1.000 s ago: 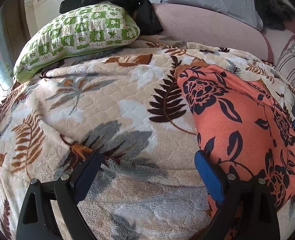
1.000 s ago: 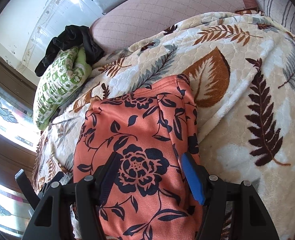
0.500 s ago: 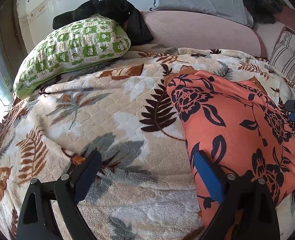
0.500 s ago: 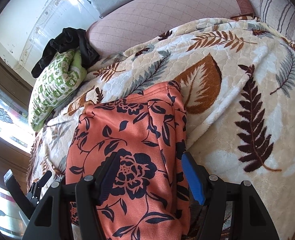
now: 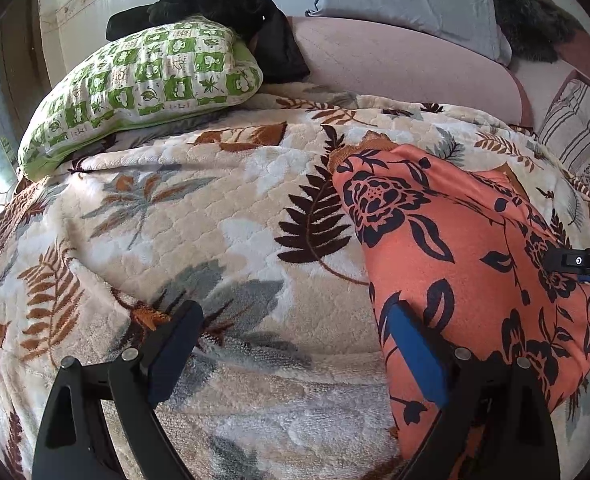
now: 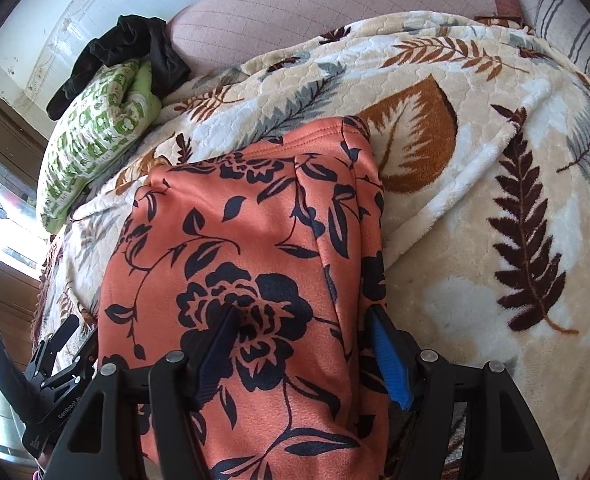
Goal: Fold small clothes
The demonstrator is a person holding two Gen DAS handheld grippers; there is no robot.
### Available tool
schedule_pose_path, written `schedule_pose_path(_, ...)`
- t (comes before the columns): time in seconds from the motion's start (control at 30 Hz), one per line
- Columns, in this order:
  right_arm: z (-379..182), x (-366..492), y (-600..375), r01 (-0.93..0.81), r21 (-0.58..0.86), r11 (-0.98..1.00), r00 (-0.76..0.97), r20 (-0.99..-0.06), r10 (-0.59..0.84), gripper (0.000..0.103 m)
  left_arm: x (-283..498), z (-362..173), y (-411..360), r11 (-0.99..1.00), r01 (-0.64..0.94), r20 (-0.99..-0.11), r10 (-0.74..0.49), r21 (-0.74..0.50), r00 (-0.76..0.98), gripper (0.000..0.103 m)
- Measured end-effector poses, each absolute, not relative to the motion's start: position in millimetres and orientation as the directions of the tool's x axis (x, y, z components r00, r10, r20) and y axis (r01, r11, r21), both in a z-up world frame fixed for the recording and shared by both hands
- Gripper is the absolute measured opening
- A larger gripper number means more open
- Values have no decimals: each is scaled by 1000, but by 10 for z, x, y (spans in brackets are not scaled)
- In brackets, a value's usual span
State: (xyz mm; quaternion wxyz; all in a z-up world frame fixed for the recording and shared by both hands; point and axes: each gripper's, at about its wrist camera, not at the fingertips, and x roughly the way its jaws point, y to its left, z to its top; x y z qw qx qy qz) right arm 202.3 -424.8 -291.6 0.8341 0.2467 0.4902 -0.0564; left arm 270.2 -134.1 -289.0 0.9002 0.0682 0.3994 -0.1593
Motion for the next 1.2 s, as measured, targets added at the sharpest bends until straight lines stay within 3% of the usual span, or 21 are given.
schedule_pose_path(0.13,-2819,2013,-4181,329,275,903,536,-842,61,69,2745,-2748,-1284,923,360,-714,-344,-138,609,94)
schedule_pose_path(0.3,-2656,1989,-4056,276,228,934,589,-807,23,69,2677,-2624,-1410,888,436,-667,-413,-145,620,94)
schedule_pose_path(0.57,-2633,1983,-4061,263,231,937,599,-800,29,69,2544,-2697,-1626,867,498,-679,-375,-16,631,94)
schedule_pose_path(0.87,-2713,2007,-4077,272,272,923,598,-799,59,69,2569,-2745,-1657,873,488,-691,-358,-9,628,94)
schedule_pose_path(1.03,-2987,2136,-4078,311,267,912,507,-858,79,68,2640,-2893,-1705,883,468,-727,-305,26,616,98)
schedule_pose_path(1.2,-2733,2205,-4221,338,272,901,570,-821,34,69,2640,-2884,-1699,892,451,-724,-291,31,625,102)
